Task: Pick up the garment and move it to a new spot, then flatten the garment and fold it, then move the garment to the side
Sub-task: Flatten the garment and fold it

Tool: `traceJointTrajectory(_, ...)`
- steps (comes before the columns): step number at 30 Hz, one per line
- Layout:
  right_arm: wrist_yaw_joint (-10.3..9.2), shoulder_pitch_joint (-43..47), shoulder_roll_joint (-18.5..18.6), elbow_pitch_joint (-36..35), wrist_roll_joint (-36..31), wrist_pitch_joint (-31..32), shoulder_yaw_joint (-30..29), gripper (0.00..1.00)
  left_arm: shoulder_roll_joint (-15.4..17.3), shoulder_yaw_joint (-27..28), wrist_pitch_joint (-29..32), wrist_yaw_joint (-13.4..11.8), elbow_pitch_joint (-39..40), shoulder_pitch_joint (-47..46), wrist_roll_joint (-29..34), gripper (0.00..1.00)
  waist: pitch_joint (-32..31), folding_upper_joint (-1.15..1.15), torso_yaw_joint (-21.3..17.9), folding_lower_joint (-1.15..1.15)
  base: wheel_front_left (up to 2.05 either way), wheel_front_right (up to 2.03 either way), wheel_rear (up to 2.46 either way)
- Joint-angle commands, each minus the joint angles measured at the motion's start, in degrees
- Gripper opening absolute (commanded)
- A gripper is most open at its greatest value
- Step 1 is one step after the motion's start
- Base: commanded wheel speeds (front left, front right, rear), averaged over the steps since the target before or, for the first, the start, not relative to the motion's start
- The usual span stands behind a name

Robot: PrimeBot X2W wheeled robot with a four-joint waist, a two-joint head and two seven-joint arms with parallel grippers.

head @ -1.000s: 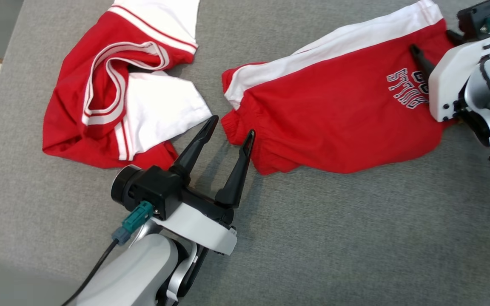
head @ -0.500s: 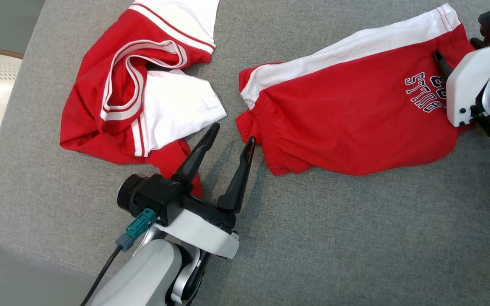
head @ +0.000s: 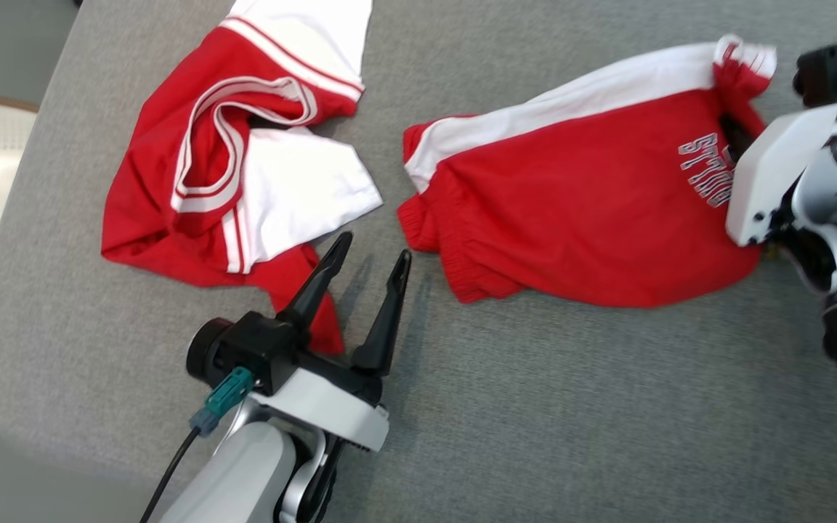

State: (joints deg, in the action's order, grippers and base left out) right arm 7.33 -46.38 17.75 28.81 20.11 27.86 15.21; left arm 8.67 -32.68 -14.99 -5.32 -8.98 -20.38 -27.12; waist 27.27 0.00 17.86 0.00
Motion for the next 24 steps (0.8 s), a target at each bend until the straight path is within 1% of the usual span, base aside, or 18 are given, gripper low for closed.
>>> traceJointTrajectory(1, 0.23, 3.32, -0.81, -1.04, 2.36, -0.79, -0.98, 0.00, 0.79, 1.04, -0.28, 0.21, -0.49, 1.70, 0.64, 1.00, -3.45, 0.00, -3.28, 0.00, 0.00, 0.00, 0.00)
traceJointTrajectory(3, 0.20, 5.66, -1.88, -3.00, 5.62, -1.61, -2.63, 0.00, 1.37, 2.06, -0.27, 0.08, -0.90, 3.56, 1.00, 1.00, -6.06, 0.00, -5.66, 0.00, 0.00, 0.00, 0.00)
traceJointTrajectory(4, 0.20, 5.66, -1.88, -3.00, 5.62, -1.61, -2.63, 0.00, 1.37, 2.06, -0.27, 0.08, -0.90, 3.56, 1.00, 1.00, -6.06, 0.00, -5.66, 0.00, 0.00, 0.00, 0.00)
traceJointTrajectory(7, 0.20, 10.29, -2.63, -5.62, 10.26, -1.35, -5.64, 0.00, 2.45, 3.33, -0.28, -0.37, -1.21, 6.53, 1.36, 1.00, -9.87, 0.00, -9.15, 0.00, 0.00, 0.00, 0.00)
traceJointTrajectory(9, 0.17, 13.49, -2.51, -6.67, 12.32, -0.75, -7.93, 0.00, 3.12, 4.45, -0.28, -0.97, -0.84, 8.71, 1.46, 1.00, -12.11, 0.00, -11.37, 0.00, 0.00, 0.00, 0.00)
traceJointTrajectory(12, 0.17, 17.05, -1.84, -6.90, 14.05, -0.09, -12.94, 0.00, 3.86, 5.25, -0.27, -1.26, 0.42, 11.25, 1.60, 1.00, -14.09, 0.00, -13.40, 0.00, 0.00, 0.00, 0.00)
traceJointTrajectory(15, 0.17, 19.45, -1.03, -6.05, 12.98, -0.26, -17.83, 0.00, 4.49, 5.04, -0.27, -0.74, 1.57, 13.20, 1.86, 1.00, -15.38, 0.00, -14.30, 0.00, 0.00, 0.00, 0.00)
traceJointTrajectory(18, 0.17, 19.72, -0.91, -6.03, 10.84, -0.69, -21.50, 0.00, 4.67, 4.20, -0.27, -0.29, 2.20, 14.36, 2.26, 1.00, -15.84, 0.00, -14.41, 0.00, 0.00, 0.00, 0.00)
traceJointTrajectory(21, 0.18, 18.01, -3.25, -7.67, 9.04, -0.66, -22.54, 0.00, 4.49, 3.51, -0.27, -0.24, 2.40, 15.22, 2.27, 1.00, -16.17, 0.00, -14.30, 0.00, 0.00, 0.00, 0.00)
traceJointTrajectory(24, 0.18, 16.78, -7.51, -9.86, 8.26, -0.07, -20.49, 0.00, 4.06, 2.82, -0.27, -0.02, 2.27, 15.12, 2.39, 1.00, -16.23, 0.00, -13.78, 0.00, 0.00, 0.00, 0.00)
